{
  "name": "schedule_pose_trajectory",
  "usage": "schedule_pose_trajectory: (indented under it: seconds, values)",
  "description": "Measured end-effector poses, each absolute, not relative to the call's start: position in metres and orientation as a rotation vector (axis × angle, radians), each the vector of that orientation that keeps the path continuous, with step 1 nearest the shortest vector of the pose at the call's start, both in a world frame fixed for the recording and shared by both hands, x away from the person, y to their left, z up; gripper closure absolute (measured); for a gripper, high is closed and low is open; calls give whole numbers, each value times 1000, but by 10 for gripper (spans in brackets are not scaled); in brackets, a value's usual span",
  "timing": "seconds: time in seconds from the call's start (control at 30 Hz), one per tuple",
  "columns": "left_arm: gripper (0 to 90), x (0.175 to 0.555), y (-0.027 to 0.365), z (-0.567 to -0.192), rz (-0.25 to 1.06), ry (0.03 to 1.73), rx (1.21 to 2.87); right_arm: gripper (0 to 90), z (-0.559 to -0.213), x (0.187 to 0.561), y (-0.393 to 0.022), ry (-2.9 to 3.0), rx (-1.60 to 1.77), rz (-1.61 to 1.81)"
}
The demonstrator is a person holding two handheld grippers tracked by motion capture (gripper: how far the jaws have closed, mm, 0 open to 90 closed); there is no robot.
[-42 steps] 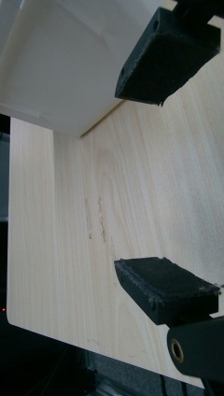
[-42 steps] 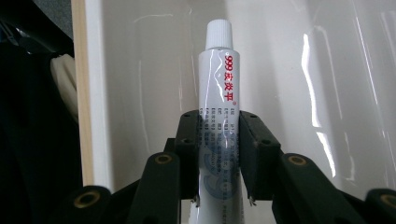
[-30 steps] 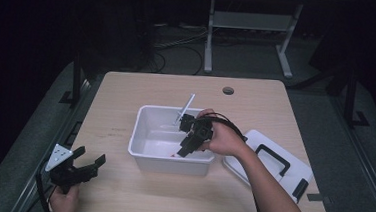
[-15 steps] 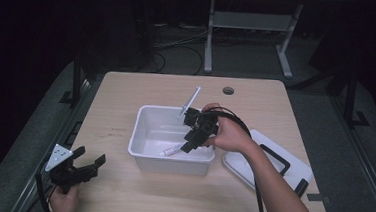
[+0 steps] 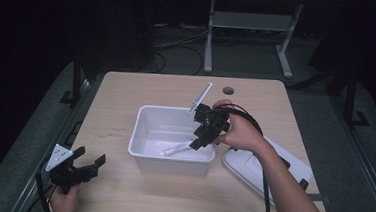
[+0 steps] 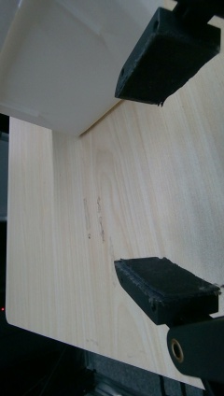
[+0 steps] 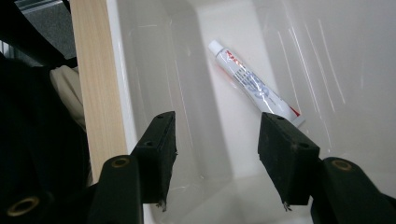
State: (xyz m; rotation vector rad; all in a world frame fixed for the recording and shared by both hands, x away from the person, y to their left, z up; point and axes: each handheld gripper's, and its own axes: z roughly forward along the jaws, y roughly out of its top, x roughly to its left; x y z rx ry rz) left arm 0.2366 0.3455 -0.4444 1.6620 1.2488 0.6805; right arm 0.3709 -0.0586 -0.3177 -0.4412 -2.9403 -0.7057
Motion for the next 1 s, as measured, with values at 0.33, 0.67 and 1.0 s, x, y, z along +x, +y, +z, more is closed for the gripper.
schedule_pose_trajectory:
  seconds: [0.33,0.67,1.0]
  values:
    - [140,237,345,-445,678,1249,1664,452,-308,369,-79,-2964,-498,-718]
    - [140,237,344,-445,681,1247,1673,445,-303,367,-102,-2969,-567,-741]
    - [140,237,344,-445,682,1249,1668,444,-304,367,-121,-2966,-629,-743]
